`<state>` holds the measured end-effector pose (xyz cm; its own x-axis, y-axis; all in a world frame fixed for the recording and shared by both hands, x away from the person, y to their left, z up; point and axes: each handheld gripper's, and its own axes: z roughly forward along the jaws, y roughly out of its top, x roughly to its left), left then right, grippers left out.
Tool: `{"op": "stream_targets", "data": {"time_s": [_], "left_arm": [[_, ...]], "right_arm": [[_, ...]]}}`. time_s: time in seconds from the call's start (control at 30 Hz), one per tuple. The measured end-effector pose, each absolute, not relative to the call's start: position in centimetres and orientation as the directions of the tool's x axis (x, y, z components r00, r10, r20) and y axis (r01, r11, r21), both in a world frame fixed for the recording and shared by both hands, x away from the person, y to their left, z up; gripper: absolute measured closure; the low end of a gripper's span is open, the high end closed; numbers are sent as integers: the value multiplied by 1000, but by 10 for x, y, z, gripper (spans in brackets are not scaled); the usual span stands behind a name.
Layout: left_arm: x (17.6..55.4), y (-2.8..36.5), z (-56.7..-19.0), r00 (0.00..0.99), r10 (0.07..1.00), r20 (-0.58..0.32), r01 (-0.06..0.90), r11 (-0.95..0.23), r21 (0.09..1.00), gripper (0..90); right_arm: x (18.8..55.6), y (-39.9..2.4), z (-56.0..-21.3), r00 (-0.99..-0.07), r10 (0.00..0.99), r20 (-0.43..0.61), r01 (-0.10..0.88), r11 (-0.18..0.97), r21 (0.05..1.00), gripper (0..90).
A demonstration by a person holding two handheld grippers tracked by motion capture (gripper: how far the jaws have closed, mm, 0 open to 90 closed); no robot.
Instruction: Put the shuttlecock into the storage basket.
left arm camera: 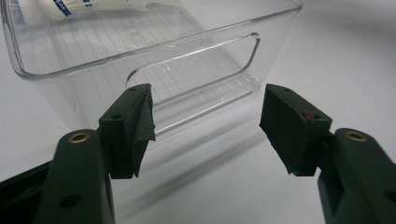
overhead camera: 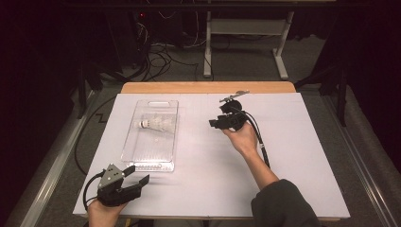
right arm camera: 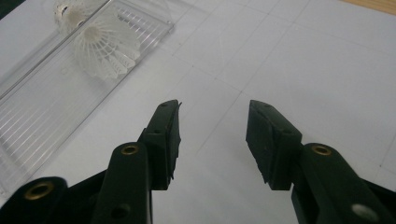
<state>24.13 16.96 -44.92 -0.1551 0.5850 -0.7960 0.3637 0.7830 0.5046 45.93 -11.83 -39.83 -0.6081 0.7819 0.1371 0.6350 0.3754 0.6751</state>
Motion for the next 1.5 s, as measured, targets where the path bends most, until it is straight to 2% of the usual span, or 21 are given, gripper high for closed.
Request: {"op": "stream_targets", "data": {"time_s": [1.5], "left_arm": [[243, 171, -448, -172, 577, -798, 360, 791, 494, 357]], "right_arm": [[435, -163, -410, -573, 806, 149, 643, 329, 692, 538]]}}
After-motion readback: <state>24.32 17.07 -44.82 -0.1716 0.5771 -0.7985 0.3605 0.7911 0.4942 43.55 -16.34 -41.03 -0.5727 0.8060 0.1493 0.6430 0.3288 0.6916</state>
